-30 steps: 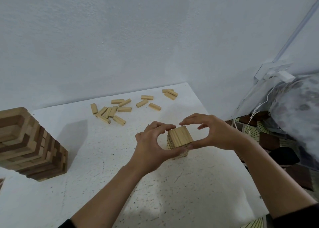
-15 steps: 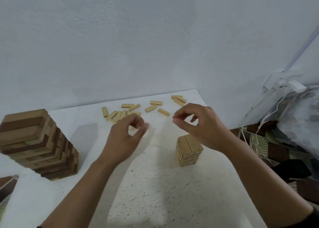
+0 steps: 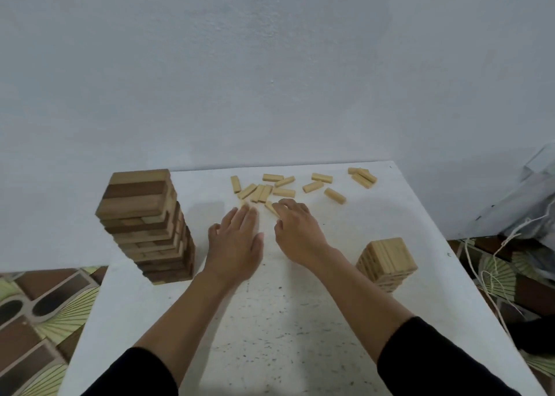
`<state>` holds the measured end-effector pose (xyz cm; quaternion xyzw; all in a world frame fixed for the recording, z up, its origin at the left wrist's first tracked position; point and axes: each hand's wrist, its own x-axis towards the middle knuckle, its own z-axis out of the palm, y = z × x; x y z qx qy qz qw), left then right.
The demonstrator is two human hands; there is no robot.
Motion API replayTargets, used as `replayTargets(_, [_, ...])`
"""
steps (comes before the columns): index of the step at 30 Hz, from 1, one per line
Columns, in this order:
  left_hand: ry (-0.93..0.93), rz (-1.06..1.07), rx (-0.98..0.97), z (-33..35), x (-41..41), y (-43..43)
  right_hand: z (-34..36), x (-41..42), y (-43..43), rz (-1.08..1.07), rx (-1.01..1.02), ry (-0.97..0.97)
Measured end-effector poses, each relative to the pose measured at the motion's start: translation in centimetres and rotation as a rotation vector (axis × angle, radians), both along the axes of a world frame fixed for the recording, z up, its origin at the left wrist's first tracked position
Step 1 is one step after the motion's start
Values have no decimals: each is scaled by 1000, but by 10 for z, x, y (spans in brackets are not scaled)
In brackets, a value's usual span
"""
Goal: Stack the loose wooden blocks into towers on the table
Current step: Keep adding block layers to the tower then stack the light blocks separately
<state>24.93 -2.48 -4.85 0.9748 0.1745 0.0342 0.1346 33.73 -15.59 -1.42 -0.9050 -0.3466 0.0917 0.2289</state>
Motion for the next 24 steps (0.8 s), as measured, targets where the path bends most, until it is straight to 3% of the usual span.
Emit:
replayTargets(4, [-55, -30, -65, -1, -33, 2, -17, -6, 10, 26, -160, -134])
replayTargets(9, [-252, -4, -189, -3, -39, 5, -29, -20, 9, 66, -35, -176])
replayTargets(15, [-29, -75, -57, -8, -21, 0, -10, -11, 26, -89, 200, 62])
replayTargets(21, [-110, -121, -60, -13, -28, 2, -4, 9, 45, 24, -38, -20])
replayTargets(24, [-176, -157, -129, -11, -34, 2, -13, 6, 41, -30, 25, -48])
